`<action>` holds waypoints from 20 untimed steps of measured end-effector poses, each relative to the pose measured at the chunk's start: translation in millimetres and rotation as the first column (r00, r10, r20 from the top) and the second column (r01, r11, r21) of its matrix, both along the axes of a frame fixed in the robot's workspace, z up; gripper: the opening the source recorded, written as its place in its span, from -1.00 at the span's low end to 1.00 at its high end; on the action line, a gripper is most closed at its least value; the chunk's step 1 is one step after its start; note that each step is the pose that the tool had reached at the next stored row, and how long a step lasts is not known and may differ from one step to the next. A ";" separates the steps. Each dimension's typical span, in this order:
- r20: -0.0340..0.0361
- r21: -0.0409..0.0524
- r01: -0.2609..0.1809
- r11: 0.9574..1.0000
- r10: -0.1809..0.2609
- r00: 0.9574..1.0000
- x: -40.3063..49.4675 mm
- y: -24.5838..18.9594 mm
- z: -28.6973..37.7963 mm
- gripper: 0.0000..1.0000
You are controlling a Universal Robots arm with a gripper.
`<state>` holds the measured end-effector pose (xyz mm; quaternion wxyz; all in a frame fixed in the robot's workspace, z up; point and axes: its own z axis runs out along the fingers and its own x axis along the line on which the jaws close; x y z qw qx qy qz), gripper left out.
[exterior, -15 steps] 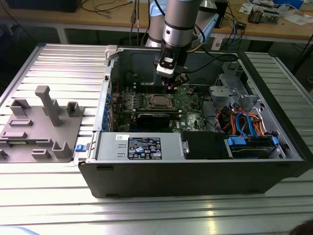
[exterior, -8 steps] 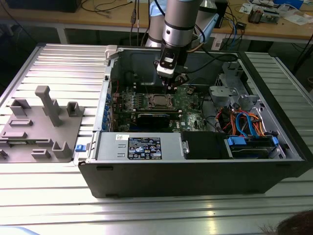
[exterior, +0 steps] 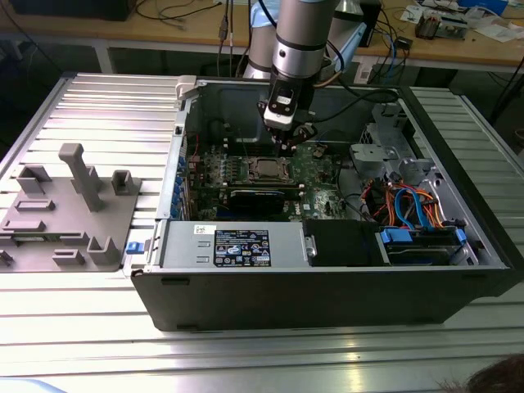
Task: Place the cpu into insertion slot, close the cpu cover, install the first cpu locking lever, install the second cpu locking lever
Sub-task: 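Install the first cpu locking lever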
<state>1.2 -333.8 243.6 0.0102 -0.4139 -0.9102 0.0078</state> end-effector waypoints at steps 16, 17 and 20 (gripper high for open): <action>0.000 -0.001 -0.023 1.000 0.023 1.000 0.8 0.1 0.0 -0.79; 0.000 -0.001 -0.025 1.000 0.025 1.000 0.9 0.1 0.0 -0.79; 0.000 -0.002 -0.028 1.000 0.028 1.000 0.9 0.1 0.0 -0.79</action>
